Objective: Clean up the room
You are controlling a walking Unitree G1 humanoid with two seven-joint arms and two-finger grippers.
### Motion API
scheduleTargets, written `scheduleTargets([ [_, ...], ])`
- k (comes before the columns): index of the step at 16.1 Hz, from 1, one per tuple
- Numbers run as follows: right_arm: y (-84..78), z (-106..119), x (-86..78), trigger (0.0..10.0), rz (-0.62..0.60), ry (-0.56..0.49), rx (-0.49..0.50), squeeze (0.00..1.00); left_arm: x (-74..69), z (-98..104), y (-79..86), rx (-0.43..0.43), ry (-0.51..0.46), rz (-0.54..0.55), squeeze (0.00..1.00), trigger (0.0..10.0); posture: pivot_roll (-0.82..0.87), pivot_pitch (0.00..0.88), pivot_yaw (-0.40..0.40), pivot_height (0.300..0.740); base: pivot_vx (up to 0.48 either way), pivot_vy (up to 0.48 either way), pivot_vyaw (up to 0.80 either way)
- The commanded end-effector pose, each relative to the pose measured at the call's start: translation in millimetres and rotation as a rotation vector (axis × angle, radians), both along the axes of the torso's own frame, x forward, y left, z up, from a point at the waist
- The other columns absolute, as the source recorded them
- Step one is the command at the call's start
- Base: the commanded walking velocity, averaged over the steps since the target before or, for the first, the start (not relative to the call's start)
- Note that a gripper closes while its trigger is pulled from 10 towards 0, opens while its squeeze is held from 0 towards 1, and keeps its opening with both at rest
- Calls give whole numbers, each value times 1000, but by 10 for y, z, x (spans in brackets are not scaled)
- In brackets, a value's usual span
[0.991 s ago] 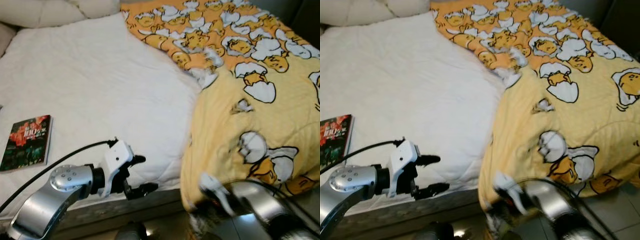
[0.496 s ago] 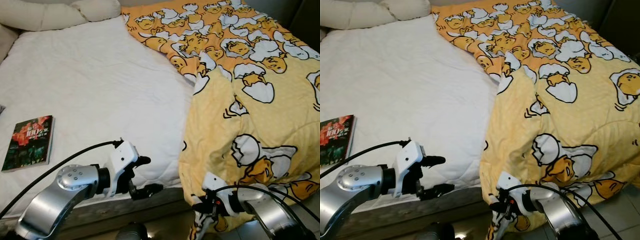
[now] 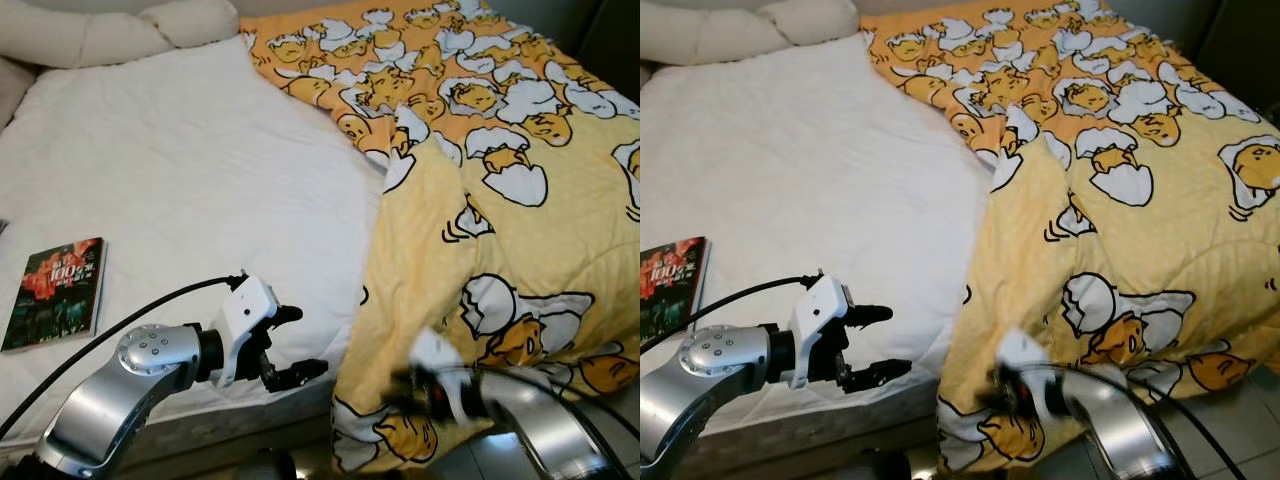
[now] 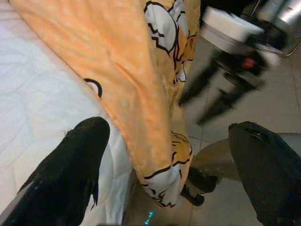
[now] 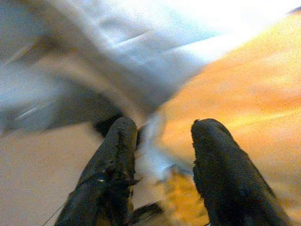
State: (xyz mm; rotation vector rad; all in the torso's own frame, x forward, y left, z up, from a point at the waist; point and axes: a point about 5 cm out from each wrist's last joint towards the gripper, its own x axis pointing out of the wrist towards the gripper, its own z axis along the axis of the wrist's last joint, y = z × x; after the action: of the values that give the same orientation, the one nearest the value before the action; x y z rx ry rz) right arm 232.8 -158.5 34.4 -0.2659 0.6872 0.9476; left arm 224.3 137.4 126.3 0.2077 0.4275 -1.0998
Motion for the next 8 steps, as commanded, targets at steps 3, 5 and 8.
scheduleTargets([
  [3,13,-13,410,10000,-329,-132,-89,1000,40,-19,35,33,-39,48,0,10000,35,69,93,740,0,0,0],
  [5,112,-48,597,10000,-454,-130,-74,1000,33,-26,43,44,-42,50,0,10000,38,72,98,740,0,0,0],
  [8,355,-69,815,10000,-525,-110,-89,1000,26,-19,48,75,-66,48,0,10000,63,96,101,740,0,0,0],
])
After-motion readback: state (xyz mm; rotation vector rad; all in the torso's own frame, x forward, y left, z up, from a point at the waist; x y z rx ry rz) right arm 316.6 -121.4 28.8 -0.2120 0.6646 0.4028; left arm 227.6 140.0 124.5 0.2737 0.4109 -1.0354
